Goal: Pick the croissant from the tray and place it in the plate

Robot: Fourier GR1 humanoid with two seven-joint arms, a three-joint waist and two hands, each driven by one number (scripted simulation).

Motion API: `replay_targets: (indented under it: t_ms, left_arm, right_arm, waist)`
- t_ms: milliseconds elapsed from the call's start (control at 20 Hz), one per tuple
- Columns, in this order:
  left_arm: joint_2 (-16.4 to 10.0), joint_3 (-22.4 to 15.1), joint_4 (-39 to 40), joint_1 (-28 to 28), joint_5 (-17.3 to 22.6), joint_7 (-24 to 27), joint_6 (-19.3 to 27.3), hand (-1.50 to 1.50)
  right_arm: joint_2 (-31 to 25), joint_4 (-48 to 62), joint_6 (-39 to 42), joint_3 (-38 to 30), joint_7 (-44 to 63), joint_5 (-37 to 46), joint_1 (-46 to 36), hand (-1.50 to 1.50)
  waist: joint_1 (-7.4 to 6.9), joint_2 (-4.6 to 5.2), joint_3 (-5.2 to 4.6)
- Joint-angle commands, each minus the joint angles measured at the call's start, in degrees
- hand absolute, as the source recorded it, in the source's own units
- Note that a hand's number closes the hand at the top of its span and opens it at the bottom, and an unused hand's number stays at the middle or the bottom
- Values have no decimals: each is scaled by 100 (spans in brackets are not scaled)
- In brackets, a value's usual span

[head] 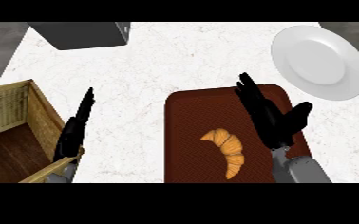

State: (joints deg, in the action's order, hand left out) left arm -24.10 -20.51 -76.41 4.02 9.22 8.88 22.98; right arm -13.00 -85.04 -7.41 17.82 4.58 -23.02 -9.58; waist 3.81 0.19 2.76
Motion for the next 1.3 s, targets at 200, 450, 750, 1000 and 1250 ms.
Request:
replay_targets:
  t_ms: [200, 450, 750, 1000, 1250]
  left_arm:
    - [360, 92, 212, -181, 550, -688, -693, 0]
    - [796, 71, 118, -256, 778, -841, -1106, 0]
    - [808, 405, 84, -297, 804, -1076, -1357, 0]
    - [780, 660, -161, -351, 794, -1356, -1518, 0]
    - [1044, 653, -95, -404, 548, -1392, -1577, 0]
  right_arm:
    - [-820, -529, 1163, -478, -557, -10, -1460, 150]
    - [-1613, 113, 371, -899, -1236, 1368, -1402, -150]
    - [-1609, 277, 1104, -1110, -2320, 876, -1055, -150]
    - [-2358, 387, 1697, -1037, -2586, 1238, -790, -150]
    - [-3175, 171, 2232, -279, -2300, 2263, -916, -150]
  waist:
    - [-537, 31, -279]
    - [-465, 109, -276]
    - [-467, 59, -260]
    - [-440, 2, -267]
    - [-459, 3, -289]
